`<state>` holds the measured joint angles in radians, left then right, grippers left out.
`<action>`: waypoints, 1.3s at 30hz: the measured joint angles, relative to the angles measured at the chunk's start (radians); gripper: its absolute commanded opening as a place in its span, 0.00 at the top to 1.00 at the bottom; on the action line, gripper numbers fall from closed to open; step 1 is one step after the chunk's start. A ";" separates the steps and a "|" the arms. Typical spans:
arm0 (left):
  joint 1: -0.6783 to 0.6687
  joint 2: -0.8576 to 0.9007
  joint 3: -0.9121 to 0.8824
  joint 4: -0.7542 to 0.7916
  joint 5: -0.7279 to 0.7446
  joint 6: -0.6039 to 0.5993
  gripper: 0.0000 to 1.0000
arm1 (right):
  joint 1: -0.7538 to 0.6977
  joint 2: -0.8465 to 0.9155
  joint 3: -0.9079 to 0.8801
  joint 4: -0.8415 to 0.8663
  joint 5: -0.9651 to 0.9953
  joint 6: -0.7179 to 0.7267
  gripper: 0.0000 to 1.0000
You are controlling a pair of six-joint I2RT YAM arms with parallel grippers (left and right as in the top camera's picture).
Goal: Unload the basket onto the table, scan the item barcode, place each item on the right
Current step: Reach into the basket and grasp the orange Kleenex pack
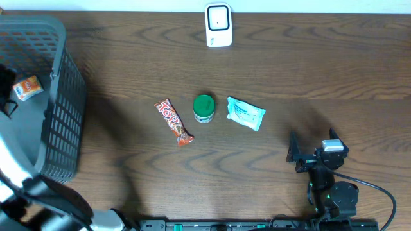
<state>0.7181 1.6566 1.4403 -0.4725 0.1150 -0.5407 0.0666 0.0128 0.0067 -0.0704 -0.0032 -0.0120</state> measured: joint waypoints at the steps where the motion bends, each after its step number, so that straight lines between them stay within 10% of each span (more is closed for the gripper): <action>1: 0.000 0.025 0.000 0.028 0.006 0.003 0.04 | 0.000 0.000 0.000 0.000 0.000 0.000 0.01; 28: 0.000 0.418 0.000 0.319 0.036 0.018 0.00 | 0.000 0.000 0.000 0.000 0.000 0.000 0.01; 39: -0.001 0.446 0.000 0.324 0.035 0.023 0.15 | 0.000 0.000 0.000 0.000 0.000 0.000 0.01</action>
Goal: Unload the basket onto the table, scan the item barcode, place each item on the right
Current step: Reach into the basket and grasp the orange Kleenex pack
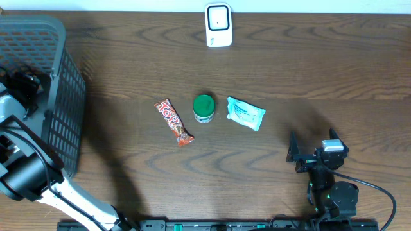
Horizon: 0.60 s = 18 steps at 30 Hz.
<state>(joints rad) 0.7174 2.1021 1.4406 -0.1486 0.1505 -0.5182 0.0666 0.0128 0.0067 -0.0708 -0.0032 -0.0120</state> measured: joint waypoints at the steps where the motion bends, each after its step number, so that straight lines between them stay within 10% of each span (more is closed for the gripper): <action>1: 0.000 0.000 0.000 0.000 0.000 -0.002 0.24 | 0.000 0.000 0.000 0.000 0.000 0.000 0.01; 8: -0.001 0.011 0.010 -0.050 0.013 0.002 0.89 | 0.000 0.000 0.000 0.000 0.000 0.000 0.01; 18: 0.029 -0.076 0.002 -0.223 0.020 0.026 0.93 | 0.000 0.000 0.000 0.000 0.000 0.000 0.01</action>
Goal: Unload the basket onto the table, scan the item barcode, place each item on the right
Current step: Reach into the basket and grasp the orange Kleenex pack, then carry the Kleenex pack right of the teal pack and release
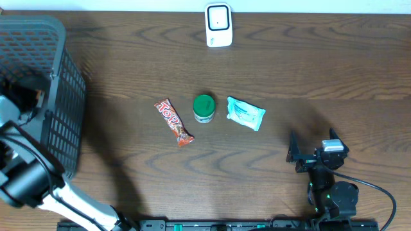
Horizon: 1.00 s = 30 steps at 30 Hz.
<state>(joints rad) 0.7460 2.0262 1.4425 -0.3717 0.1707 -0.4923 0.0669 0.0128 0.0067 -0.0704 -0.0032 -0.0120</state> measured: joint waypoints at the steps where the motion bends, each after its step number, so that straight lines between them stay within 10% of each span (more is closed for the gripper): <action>1: 0.009 -0.031 -0.010 -0.017 0.000 0.000 0.93 | 0.000 0.000 0.000 0.000 0.000 0.000 0.01; 11: 0.029 -0.597 -0.017 -0.067 0.011 -0.020 0.93 | 0.000 0.000 0.000 0.000 0.000 0.000 0.01; 18: -0.059 -0.826 -0.015 -0.098 0.282 -0.066 0.92 | 0.000 0.000 0.000 0.000 0.000 0.000 0.01; 30: -0.902 -0.779 -0.039 -0.306 0.347 -0.022 0.92 | 0.000 0.000 0.000 0.000 0.000 0.000 0.01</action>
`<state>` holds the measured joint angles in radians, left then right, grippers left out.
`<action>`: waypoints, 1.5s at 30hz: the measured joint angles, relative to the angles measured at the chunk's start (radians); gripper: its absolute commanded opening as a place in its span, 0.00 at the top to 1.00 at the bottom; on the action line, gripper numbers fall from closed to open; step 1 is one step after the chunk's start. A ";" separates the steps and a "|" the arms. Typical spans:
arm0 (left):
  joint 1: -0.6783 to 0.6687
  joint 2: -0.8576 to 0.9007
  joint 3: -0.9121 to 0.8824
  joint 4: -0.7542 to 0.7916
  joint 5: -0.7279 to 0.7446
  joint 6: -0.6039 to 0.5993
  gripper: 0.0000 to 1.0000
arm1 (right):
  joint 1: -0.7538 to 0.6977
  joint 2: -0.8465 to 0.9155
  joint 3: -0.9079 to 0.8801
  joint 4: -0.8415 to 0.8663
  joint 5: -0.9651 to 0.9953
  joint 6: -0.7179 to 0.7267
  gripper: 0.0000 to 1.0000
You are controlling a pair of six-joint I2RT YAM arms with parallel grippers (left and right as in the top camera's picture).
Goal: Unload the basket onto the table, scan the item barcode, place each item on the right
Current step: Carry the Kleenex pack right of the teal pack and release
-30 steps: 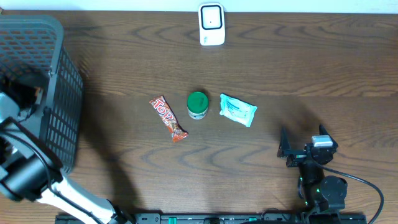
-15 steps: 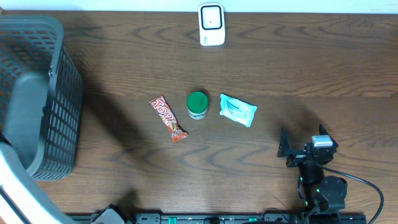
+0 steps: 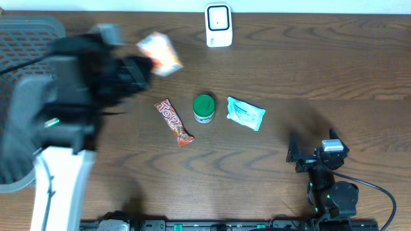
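Observation:
My left arm is raised high and blurred over the table's left side. Its gripper [image 3: 148, 62] is shut on an orange-and-white snack packet [image 3: 160, 53], held in the air left of the white barcode scanner [image 3: 218, 25] at the table's back edge. The packet is tilted and its barcode cannot be made out. My right gripper [image 3: 294, 153] rests at the front right, open with nothing in it.
A grey mesh basket [image 3: 29, 29] stands at the far left, largely hidden by the left arm. On the table's middle lie a Top candy bar [image 3: 173, 122], a green-lidded jar [image 3: 204, 108] and a pale blue tissue pack [image 3: 245, 113].
My left gripper was down inside the basket; now it is out of it, well to the right and raised, holding the orange-and-white packet near the scanner. The right arm has not moved.
The orange-and-white packet first lay in the basket with my left arm low beside it. Then the left gripper was inside the basket over the packet at two moments. Now it holds the packet in the air left of the scanner. The table's items stayed put.

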<state>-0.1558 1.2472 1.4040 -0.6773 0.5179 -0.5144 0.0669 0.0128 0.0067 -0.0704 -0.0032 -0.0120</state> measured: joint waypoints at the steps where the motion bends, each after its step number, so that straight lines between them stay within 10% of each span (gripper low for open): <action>1: -0.069 0.031 -0.004 0.016 -0.026 0.000 0.93 | 0.000 0.000 0.000 0.000 0.000 0.000 0.01; 12: -0.555 0.528 -0.021 0.404 -0.140 0.018 0.92 | 0.000 0.000 0.000 0.000 0.000 0.000 0.01; 24: -0.606 0.756 -0.024 0.496 -0.158 0.019 0.83 | 0.000 0.000 0.000 0.000 0.000 0.000 0.01; 30: -0.575 0.699 -0.023 0.453 -0.160 0.050 0.01 | 0.000 0.000 0.000 0.000 0.000 0.000 0.01; 45: -0.519 -0.048 0.058 0.449 -0.889 0.278 0.02 | 0.000 0.000 0.000 0.036 -0.026 0.014 0.01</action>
<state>-0.6750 1.1995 1.4624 -0.2279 -0.3710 -0.2359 0.0666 0.0132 0.0067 -0.0345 -0.0292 0.0025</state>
